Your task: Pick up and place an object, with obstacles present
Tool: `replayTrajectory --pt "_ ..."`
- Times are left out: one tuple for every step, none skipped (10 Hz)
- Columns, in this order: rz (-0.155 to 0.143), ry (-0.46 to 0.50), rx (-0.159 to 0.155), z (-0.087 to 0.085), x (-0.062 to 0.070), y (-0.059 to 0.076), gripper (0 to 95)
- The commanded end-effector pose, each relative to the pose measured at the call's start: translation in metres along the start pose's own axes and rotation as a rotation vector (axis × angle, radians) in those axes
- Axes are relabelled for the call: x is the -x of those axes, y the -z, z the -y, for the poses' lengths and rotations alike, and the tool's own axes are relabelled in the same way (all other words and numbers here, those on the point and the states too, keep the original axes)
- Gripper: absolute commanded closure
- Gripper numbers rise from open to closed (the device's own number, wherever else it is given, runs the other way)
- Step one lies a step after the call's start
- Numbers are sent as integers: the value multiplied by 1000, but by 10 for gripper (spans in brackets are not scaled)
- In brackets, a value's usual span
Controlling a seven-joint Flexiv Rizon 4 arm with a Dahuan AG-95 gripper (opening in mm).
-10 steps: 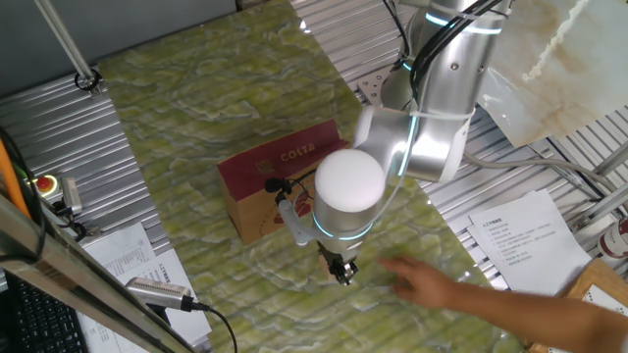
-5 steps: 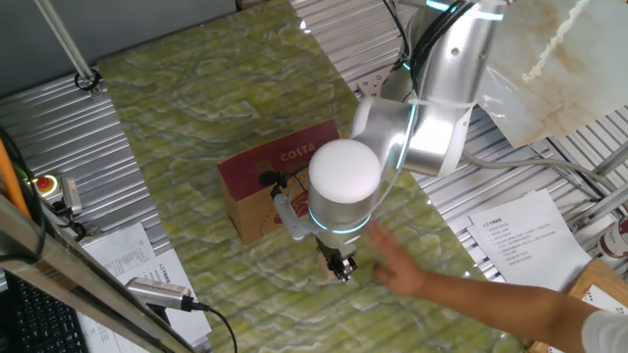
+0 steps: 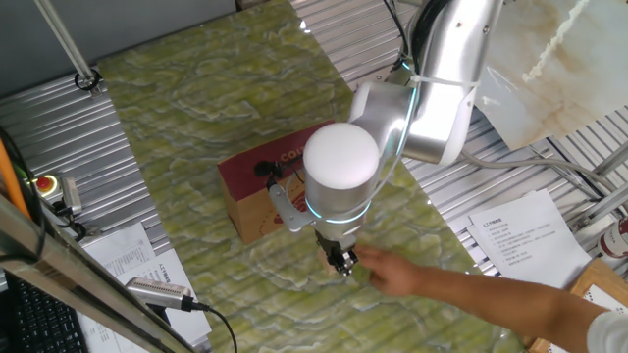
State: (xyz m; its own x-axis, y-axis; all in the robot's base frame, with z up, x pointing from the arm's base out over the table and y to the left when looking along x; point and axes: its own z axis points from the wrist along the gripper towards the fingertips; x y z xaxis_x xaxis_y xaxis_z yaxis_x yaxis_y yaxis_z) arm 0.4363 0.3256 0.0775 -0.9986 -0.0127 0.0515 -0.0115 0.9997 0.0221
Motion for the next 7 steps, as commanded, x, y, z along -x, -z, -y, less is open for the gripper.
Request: replayTrajectory --pt "10 -3 0 -1 -1 1 950" --pt "9 -3 0 -2 -1 4 950" --pt "4 0 -1 -2 -2 8 950" --pt "15 2 -3 -2 -2 8 950" --pt "11 3 2 -3 -2 8 950" --pt "11 10 0 -3 -2 10 950" --pt "11 14 -1 -3 -2 11 950"
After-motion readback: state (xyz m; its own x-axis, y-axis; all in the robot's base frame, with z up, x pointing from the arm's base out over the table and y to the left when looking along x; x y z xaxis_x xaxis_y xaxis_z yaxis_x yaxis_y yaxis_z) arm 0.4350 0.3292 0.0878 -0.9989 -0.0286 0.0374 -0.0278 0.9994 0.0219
